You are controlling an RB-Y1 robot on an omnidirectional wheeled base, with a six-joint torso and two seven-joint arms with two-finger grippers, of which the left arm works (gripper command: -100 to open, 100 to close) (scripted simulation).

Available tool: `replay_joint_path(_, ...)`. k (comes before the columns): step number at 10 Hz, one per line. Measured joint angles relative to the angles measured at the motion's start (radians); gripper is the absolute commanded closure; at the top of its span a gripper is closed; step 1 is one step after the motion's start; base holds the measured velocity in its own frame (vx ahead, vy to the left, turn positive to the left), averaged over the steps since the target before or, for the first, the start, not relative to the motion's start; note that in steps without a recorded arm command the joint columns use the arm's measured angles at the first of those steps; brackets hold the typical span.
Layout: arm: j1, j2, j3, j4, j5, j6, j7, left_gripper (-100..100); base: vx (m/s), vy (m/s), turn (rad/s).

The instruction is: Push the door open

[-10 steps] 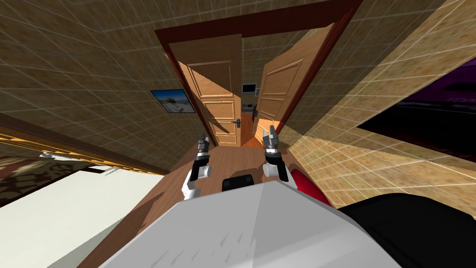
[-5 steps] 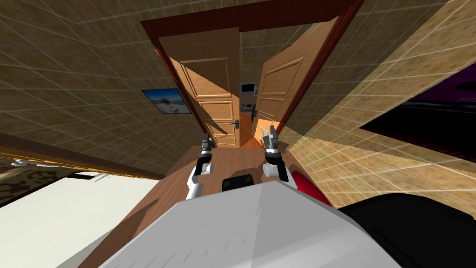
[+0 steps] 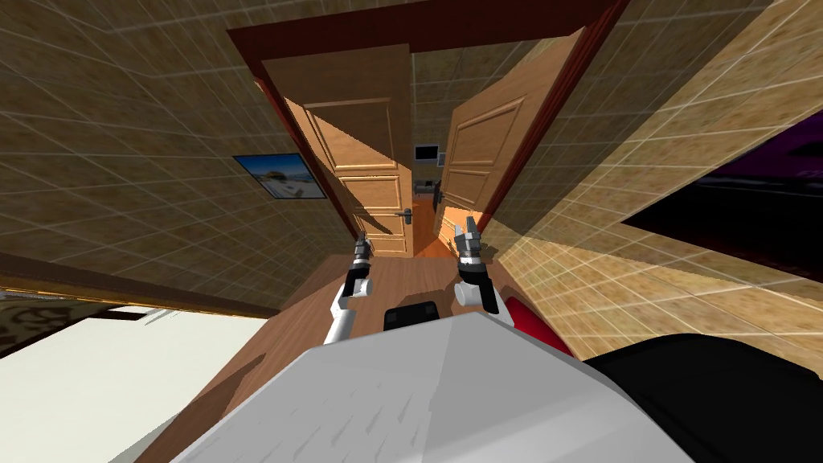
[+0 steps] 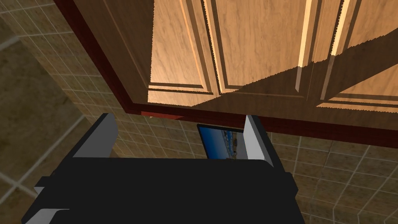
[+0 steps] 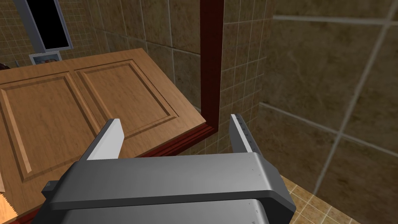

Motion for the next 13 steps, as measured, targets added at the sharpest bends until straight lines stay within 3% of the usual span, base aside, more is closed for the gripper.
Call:
replay_joint_path(4, -0.068, -0.007, -0.005, 0.117, 0.032, 0.003, -0.009, -100, 0.105, -0.027, -0.036)
replay_joint_path(7, -0.095, -0.009, -0.009, 0.175, 0.049, 0.002, -0.012, -100, 0.065, -0.016, -0.028)
replay_joint_path(13, -0.194, -0.025, -0.015, 0.349, 0.095, -0.001, -0.024, -100, 0.108, -0.025, -0.035)
